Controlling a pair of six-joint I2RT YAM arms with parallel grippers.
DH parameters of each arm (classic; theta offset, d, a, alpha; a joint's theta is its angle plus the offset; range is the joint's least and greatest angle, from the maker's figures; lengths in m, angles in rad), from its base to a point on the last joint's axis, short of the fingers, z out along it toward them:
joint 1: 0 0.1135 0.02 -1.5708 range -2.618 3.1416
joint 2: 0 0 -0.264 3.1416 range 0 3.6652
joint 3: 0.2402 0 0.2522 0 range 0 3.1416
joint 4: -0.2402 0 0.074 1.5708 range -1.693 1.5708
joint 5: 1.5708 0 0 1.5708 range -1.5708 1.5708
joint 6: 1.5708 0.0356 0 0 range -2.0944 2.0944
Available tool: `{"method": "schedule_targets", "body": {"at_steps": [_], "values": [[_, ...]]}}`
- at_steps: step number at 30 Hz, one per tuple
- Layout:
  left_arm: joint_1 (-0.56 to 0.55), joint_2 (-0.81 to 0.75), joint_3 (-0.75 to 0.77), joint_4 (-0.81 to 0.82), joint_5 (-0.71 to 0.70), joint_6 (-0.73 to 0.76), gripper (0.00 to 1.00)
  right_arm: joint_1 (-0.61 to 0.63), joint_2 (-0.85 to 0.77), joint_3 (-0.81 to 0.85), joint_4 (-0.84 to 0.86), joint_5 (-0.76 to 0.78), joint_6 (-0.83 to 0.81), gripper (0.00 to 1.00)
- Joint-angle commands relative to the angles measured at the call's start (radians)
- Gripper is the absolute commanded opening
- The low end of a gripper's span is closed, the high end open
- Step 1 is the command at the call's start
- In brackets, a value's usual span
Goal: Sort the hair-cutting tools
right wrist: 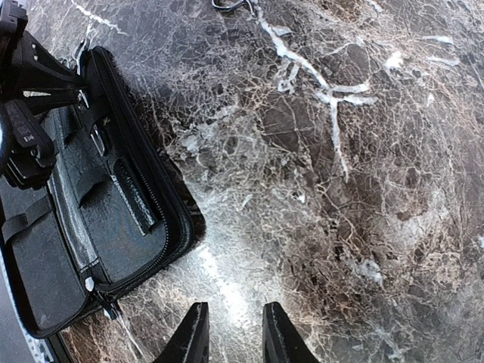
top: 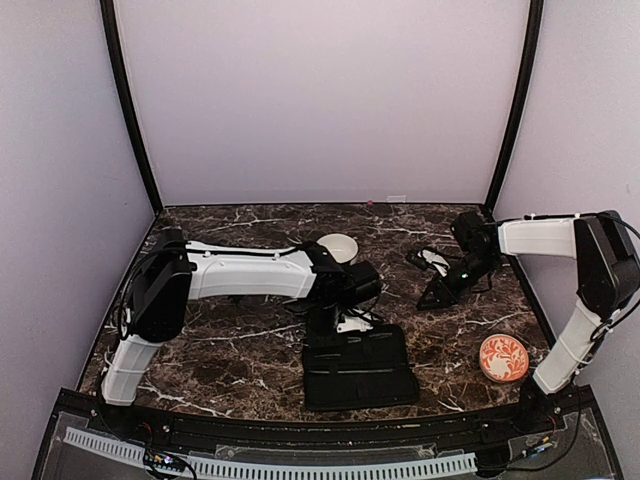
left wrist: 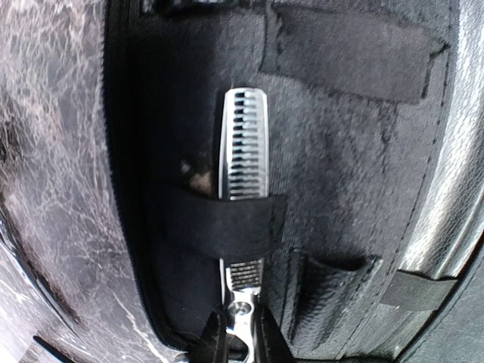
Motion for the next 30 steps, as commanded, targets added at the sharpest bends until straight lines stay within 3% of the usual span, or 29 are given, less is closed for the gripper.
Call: {"method": "schedule_targets", "body": {"at_steps": [1,10,20,27,30], "values": [[-0.010,0.016,0.027,0.001,0.024,0.022,0.00,-0.005,0.005,0.019,-0.013,-0.018,-0.009,0.24],[-0.010,0.038,0.047,0.029,-0.011,-0.010,0.00,-0.004,0.010,0.020,-0.014,-0.018,-0.009,0.24],[-0.010,0.041,0.085,0.046,0.050,-0.015,0.00,-0.005,0.014,0.020,-0.015,-0.017,-0.009,0.24],[-0.010,0.022,0.096,-0.007,0.048,-0.073,0.16,-0.006,0.018,0.020,-0.015,-0.021,-0.008,0.24],[-0.010,-0.009,0.068,-0.019,0.043,-0.092,0.18,-0.003,0.022,0.022,-0.017,-0.025,-0.009,0.24]]}}
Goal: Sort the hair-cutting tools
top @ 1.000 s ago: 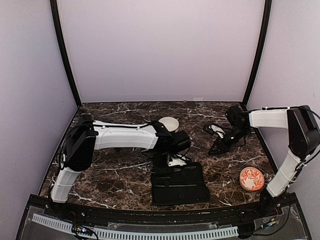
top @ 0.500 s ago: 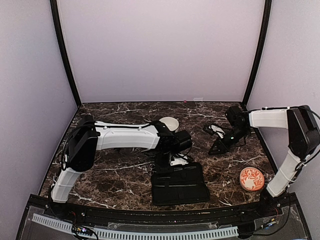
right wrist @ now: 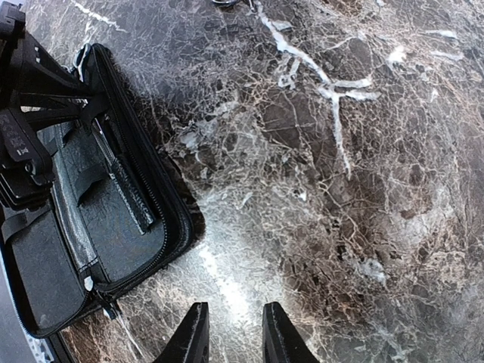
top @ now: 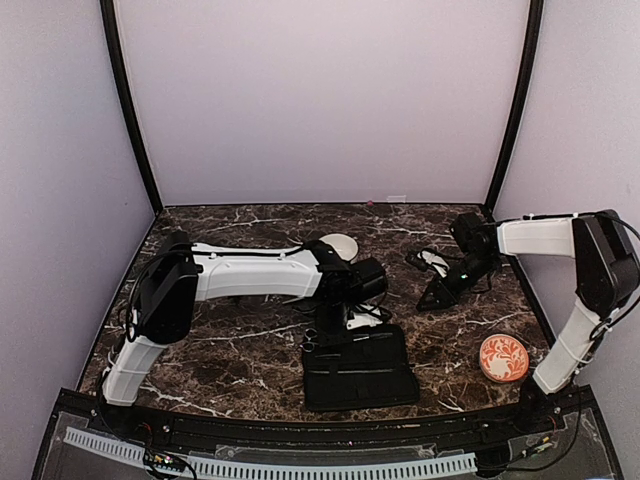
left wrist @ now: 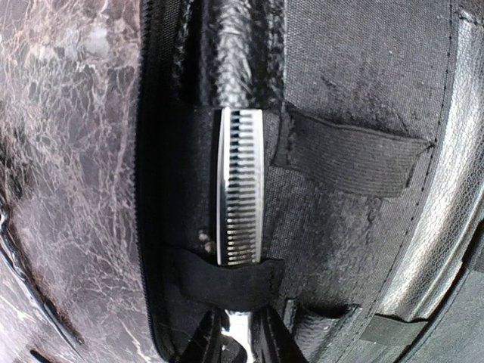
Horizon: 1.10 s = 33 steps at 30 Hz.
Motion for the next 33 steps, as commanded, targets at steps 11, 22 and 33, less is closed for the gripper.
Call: {"method": "schedule_targets", "body": {"at_steps": [11,22,33], "values": [[-0.002,-0.323,-0.328,0.048,-0.099,-0.149,0.33,-0.003,0.019,0.017,-0.013,-0.047,-0.009,0.24],[0.040,-0.478,-0.558,0.182,-0.006,-0.295,0.34,0.026,0.002,0.007,-0.014,-0.061,-0.007,0.24],[0.154,-0.633,-0.751,0.341,0.281,-0.492,0.35,0.085,-0.016,-0.043,-0.003,-0.044,-0.018,0.23]]}}
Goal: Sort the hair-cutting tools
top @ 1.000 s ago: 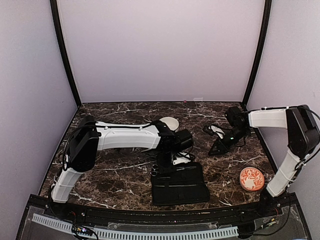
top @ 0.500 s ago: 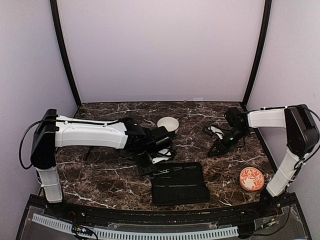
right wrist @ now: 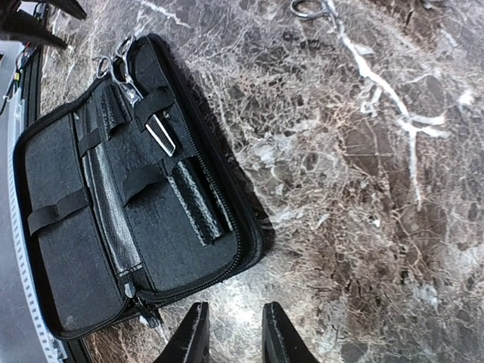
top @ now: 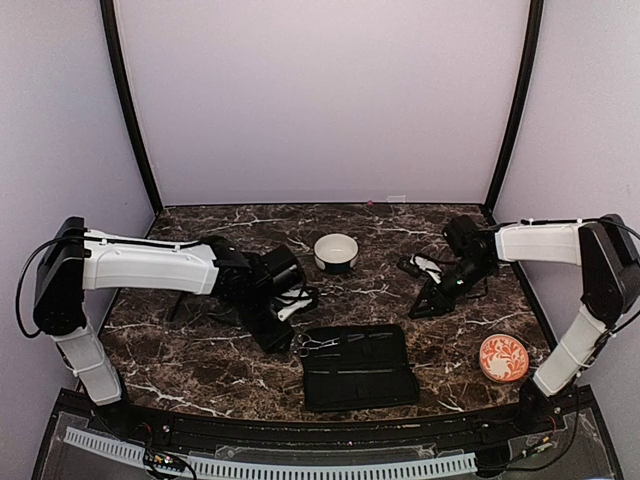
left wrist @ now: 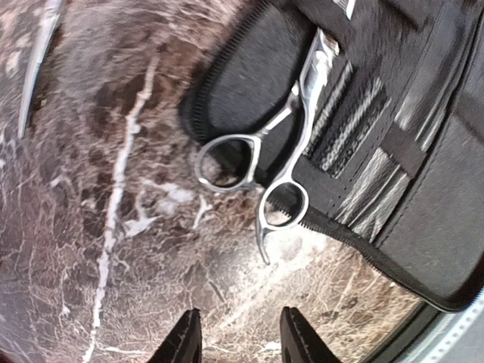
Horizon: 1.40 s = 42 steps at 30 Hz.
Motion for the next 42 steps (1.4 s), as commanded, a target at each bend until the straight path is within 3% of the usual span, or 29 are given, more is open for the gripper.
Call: {"method": "schedule_targets", "body": {"at_steps": [1,8,16,28,42], "values": [[0.036,-0.074,-0.052,0.091,0.152,-0.122,0.35,0.010,0.047,-0.006,-0.013,-0.001,-0.016,0.24],[0.075,-0.053,-0.098,0.159,0.281,-0.260,0.35,0.023,0.079,-0.005,-0.046,-0.045,-0.035,0.24],[0.084,0.003,-0.103,0.209,0.280,-0.350,0.23,0.030,0.104,-0.004,-0.049,-0.037,-0.036,0.24],[0.087,0.104,-0.035,0.218,0.225,-0.359,0.26,0.031,0.108,0.000,-0.046,-0.013,-0.033,0.22],[0.087,0.133,0.003,0.222,0.230,-0.339,0.18,0.031,0.110,-0.003,-0.041,0.003,-0.031,0.22]]}}
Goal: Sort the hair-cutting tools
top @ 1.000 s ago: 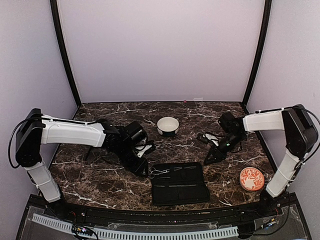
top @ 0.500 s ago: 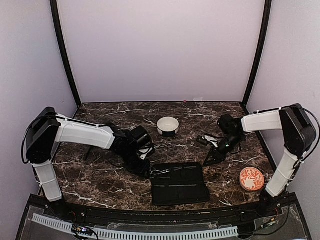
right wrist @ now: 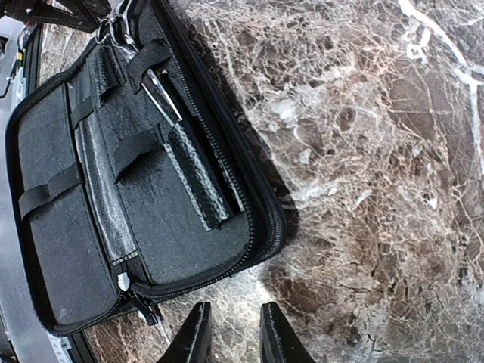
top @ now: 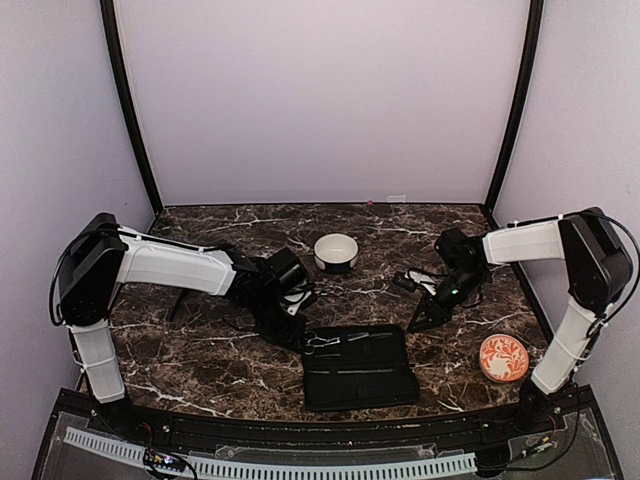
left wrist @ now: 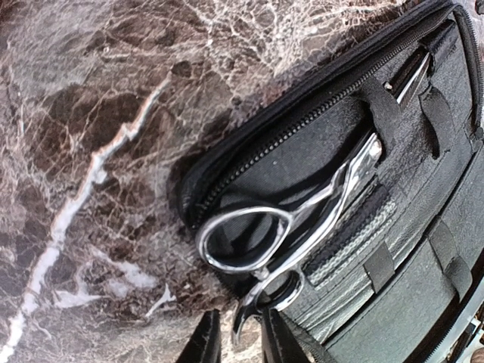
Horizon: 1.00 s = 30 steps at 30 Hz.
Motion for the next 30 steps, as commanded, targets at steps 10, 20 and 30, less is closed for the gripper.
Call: {"method": "schedule_targets", "body": {"at_steps": [10,20,30], "values": [[0.005,0.035,0.058,0.010,-0.004,0.036,0.17,0.006,0.012,-0.001,0.000,0.013,-0.006,0.22],[0.004,0.079,0.105,0.014,0.002,0.060,0.17,0.006,0.015,-0.002,0.000,0.018,-0.006,0.21],[0.004,0.119,0.153,0.028,0.034,0.070,0.17,0.006,0.020,-0.001,0.001,0.020,-0.006,0.21]]}}
